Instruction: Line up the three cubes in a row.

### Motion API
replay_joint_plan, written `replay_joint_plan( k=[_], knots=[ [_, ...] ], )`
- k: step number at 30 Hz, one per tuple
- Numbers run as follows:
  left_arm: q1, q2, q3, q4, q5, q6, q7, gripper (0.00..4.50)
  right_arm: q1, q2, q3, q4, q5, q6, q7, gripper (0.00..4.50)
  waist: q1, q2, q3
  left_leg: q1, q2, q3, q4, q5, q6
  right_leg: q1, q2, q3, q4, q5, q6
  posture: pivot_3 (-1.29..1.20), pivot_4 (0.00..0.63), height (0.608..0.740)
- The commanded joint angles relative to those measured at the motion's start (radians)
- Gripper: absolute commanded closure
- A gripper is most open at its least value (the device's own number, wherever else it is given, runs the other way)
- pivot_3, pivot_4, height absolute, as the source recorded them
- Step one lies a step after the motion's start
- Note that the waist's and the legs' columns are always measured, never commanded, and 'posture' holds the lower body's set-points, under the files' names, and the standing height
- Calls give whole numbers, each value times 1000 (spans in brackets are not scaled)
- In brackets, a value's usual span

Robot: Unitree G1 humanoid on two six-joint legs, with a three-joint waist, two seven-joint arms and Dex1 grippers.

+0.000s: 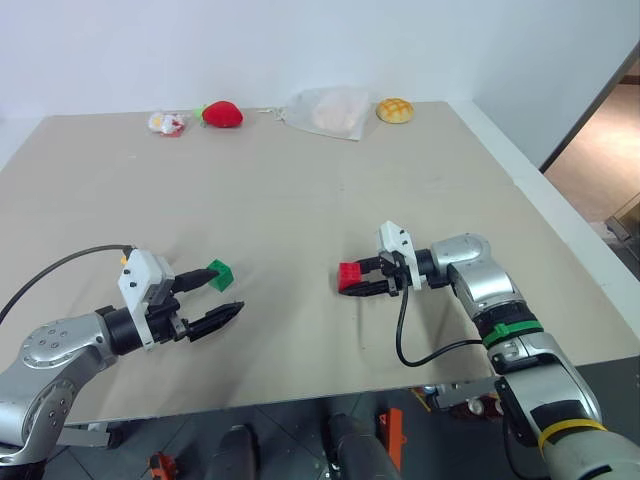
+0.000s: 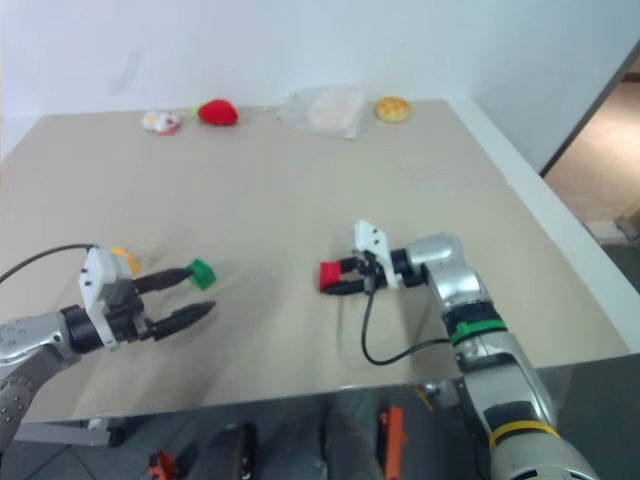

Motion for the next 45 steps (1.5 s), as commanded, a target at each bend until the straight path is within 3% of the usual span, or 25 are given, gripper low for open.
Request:
replay_joint_plan(
  k=[1,17,19,24,28,34,40,45],
  knots=[
    [10,4,21,-27,-10,-4,-6,493,-30,20,-4,30,-3,-52,36,3227,0,0,0,0,0,0,0,0,0,0,0,0,0,0,0,0,150,740],
    [61,-4,80,1,-6,-19,9,493,-79,62,5,215,-101,-176,20,3227,0,0,0,0,0,0,0,0,0,0,0,0,0,-1,0,0,150,740],
    [69,-9,100,19,-6,-24,11,493,-89,58,2,236,-107,-172,25,2159,0,0,0,0,0,0,0,0,0,0,0,0,0,0,0,0,150,740],
    [101,-8,135,80,25,-52,-2,493,-120,12,-9,250,-123,-176,45,462,0,0,0,1,0,0,1,1,0,1,0,0,1,1,-1,0,150,740],
    [123,3,135,122,57,-78,-28,493,-142,-68,-52,178,-54,-123,152,462,2,0,0,1,0,1,2,2,0,1,-1,0,0,1,-1,0,150,740],
    [104,6,105,178,94,-96,-58,493,-189,-192,-62,95,7,-109,172,462,2,1,0,0,0,1,-1,2,0,-1,-1,0,0,1,-1,0,150,740],
    [18,-19,50,251,124,-108,-62,493,-260,-176,-133,59,78,-48,109,462,1,1,1,0,1,1,-3,2,0,-2,0,0,1,0,-2,0,150,740],
    [-73,-44,1,321,156,-119,-59,493,-200,-149,-137,-67,114,1,101,462,3,1,1,0,1,1,-3,2,0,-1,0,0,1,1,-2,0,150,740]
  ],
)
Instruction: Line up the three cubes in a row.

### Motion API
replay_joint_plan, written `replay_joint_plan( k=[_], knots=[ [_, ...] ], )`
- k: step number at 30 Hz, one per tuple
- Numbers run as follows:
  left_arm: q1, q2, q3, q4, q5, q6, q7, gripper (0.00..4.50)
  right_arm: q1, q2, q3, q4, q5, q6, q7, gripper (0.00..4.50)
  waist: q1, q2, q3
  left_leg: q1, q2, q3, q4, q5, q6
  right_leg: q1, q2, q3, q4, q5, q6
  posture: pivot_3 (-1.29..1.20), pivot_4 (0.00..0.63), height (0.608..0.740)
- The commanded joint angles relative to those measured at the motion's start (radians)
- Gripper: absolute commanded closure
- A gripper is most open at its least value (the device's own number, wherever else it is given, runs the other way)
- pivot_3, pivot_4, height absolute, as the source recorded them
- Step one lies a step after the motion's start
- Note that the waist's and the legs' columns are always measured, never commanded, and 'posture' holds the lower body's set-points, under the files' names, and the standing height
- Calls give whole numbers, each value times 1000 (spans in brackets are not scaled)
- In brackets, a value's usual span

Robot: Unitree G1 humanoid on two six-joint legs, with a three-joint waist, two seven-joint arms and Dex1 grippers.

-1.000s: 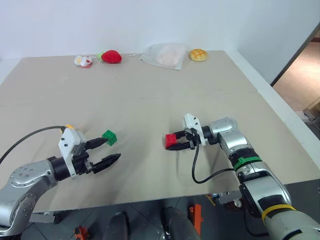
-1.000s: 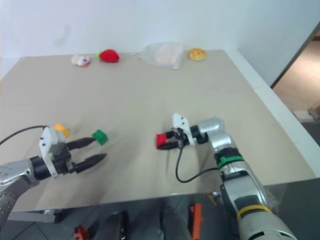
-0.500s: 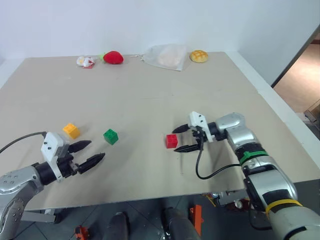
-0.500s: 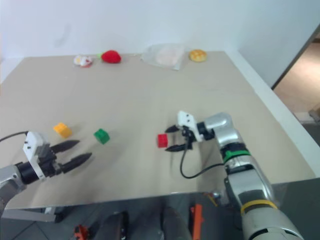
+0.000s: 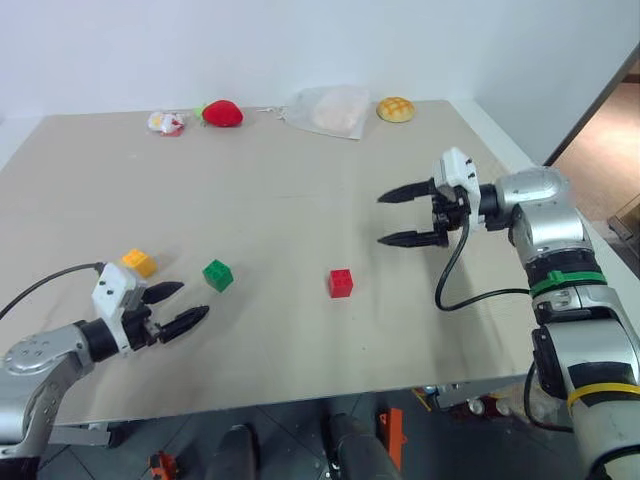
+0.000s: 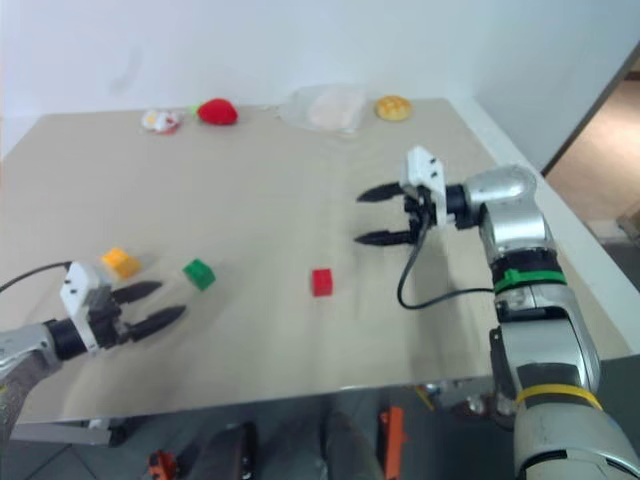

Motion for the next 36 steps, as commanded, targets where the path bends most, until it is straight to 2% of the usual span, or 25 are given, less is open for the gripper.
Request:
replay_joint_plan(
  k=[1,10,19,22,27,28,32,36],
  knots=[
    [-60,-12,-17,41,26,-30,6,493,30,8,-22,-100,39,35,13,462,1,0,0,0,0,0,0,0,0,0,0,0,0,0,0,0,150,740],
    [-185,-86,-102,155,113,-90,38,493,143,35,-39,-291,87,152,-64,462,4,0,0,-1,0,0,1,0,0,0,0,0,0,1,1,0,150,740],
    [-248,-127,-145,218,146,-107,39,493,175,36,-41,-349,101,193,-104,462,4,0,0,-1,0,-1,1,0,0,0,1,0,1,1,2,0,150,740],
    [-260,-139,-151,244,178,-142,56,1330,187,37,-42,-362,105,201,-117,413,4,0,0,-1,0,-1,2,0,0,0,0,0,1,1,2,0,150,740],
    [-269,-144,-159,260,199,-165,52,3034,196,44,-42,-362,105,207,-139,413,4,0,0,-1,0,-1,2,0,0,0,0,0,1,1,2,0,150,740],
    [-270,-137,-172,256,208,-169,39,3147,196,46,-41,-362,105,208,-143,413,4,0,0,-1,0,-1,2,0,0,0,0,0,1,1,2,0,150,740],
    [-289,-88,-270,249,268,-223,-79,3135,204,52,-49,-373,121,229,-158,413,4,0,0,-1,0,-1,2,0,0,0,0,0,1,1,2,0,150,740],
    [-384,-86,-336,256,251,-223,-198,3135,225,53,-55,-408,140,250,-180,413,8,0,0,-1,-1,-1,2,0,0,1,0,0,1,1,2,0,150,740]
  ],
)
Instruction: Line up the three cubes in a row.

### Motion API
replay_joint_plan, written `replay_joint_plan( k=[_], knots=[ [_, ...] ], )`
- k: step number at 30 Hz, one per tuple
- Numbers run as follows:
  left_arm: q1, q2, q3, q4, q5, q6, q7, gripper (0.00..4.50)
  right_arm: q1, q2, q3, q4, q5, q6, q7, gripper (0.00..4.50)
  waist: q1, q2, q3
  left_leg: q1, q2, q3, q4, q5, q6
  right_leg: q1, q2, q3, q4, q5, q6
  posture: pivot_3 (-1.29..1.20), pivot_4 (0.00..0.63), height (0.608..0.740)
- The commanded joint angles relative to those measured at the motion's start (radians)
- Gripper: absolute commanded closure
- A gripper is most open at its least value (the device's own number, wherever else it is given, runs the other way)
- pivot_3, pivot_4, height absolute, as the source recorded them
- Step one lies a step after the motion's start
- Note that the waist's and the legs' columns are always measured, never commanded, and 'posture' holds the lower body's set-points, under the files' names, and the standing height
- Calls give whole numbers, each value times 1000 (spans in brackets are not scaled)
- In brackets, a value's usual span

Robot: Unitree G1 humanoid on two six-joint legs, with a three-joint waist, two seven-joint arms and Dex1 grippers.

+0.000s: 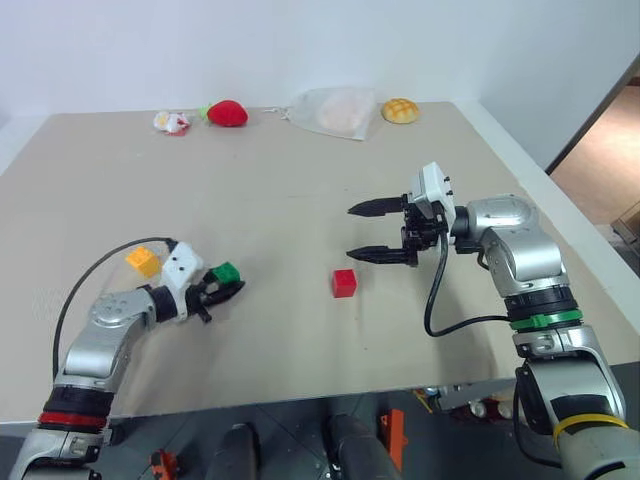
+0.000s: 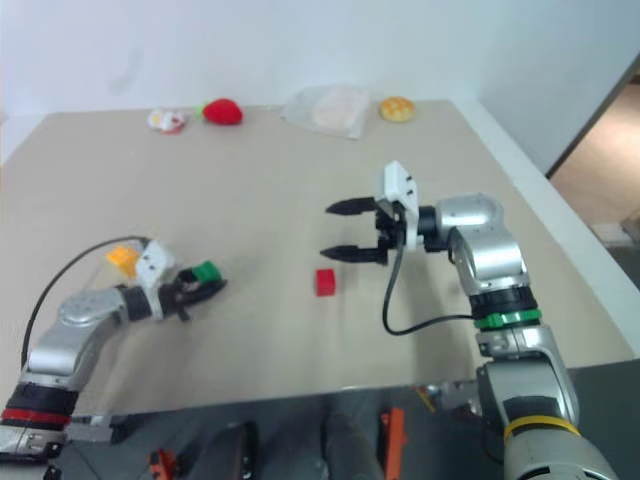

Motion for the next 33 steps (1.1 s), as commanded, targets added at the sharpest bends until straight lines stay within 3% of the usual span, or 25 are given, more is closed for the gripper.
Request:
replay_joint_plan(
  k=[1,6,12,19,33],
  knots=[
    [-94,-10,-55,-7,-17,-2,-105,3135,12,-2,-41,-68,36,20,-20,413,2,0,0,-1,0,0,1,0,0,0,0,0,0,0,0,0,150,740],
    [-254,-69,-149,83,-1,-6,-225,3135,46,-17,-64,-133,63,66,-54,413,0,0,0,-1,0,0,2,0,0,0,0,0,0,1,1,0,150,740],
    [-326,-122,-194,210,39,-70,-279,3135,123,-59,-97,-228,87,128,-95,413,-5,0,0,-1,0,-1,2,0,0,0,1,1,0,1,3,0,150,740],
    [-321,-150,-186,275,56,-118,-294,3135,224,-117,-138,-305,102,177,-143,413,-4,0,0,-1,0,-1,2,0,1,0,2,2,1,1,1,0,150,740],
    [-321,-178,-158,361,75,-197,-240,3135,203,-113,-128,-298,108,187,-163,413,-4,0,0,-1,0,-1,4,1,2,0,2,2,1,2,2,0,150,740]
  ],
)
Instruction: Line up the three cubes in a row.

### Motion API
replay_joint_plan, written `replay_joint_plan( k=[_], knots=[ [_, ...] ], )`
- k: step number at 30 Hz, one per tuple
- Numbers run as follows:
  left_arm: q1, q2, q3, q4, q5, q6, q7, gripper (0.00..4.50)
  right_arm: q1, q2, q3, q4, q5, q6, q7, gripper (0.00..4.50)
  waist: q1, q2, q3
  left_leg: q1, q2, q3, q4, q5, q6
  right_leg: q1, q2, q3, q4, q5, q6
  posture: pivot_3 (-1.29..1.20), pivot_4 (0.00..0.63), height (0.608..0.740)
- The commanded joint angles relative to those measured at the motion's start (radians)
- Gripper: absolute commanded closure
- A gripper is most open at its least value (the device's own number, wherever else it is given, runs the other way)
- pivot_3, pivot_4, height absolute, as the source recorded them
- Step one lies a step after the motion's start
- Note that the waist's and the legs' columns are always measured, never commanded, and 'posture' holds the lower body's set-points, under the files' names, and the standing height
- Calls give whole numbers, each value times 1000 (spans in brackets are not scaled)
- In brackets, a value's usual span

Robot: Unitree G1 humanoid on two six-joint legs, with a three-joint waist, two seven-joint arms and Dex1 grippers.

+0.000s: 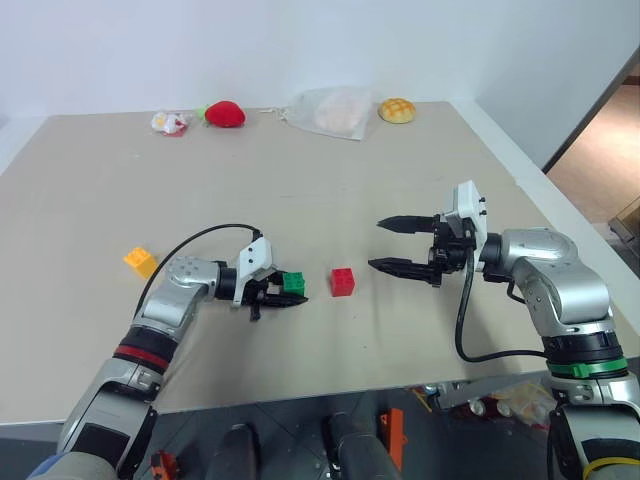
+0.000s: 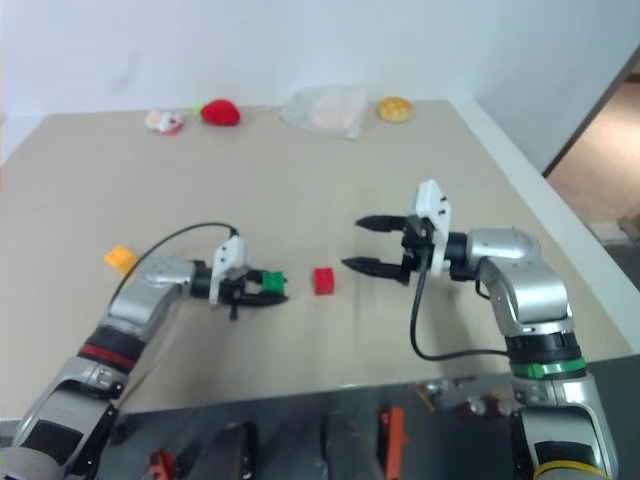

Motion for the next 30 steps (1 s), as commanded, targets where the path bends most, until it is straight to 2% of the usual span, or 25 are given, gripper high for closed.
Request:
replay_joint_plan(
  k=[1,10,11,13,18,24,30],
  knots=[
    [-10,-7,35,22,9,-61,24,3135,-24,-6,-17,-20,16,-8,2,413,0,0,0,0,0,0,0,0,0,0,0,0,0,0,0,0,150,740],
    [27,-2,47,-19,-10,-45,3,3135,-49,4,-2,6,8,-18,8,413,0,0,0,0,0,0,0,0,0,0,0,0,0,0,0,0,150,740],
    [31,-1,49,-25,-7,-42,8,2055,-50,4,-1,7,8,-19,9,413,0,0,0,0,0,0,0,0,0,0,0,0,0,0,0,0,150,740],
    [58,18,59,-63,6,-44,27,1460,-58,9,3,13,8,-22,11,413,-1,0,0,0,0,0,0,0,0,0,0,0,0,0,0,0,150,740],
    [147,102,124,-191,-46,46,27,1460,-68,17,17,25,-3,-38,20,413,-5,0,0,1,1,0,0,0,0,0,1,1,0,0,0,0,150,740],
    [294,207,261,-285,-69,81,116,1460,-72,20,22,28,-2,-44,31,413,-5,0,0,1,2,1,0,0,0,0,1,1,0,0,-1,0,150,740],
    [556,280,448,-598,-208,243,199,1460,-94,27,30,48,-5,-56,49,413,-5,0,0,0,3,1,-2,0,0,-2,1,0,0,-1,-3,0,150,740]
  ],
)
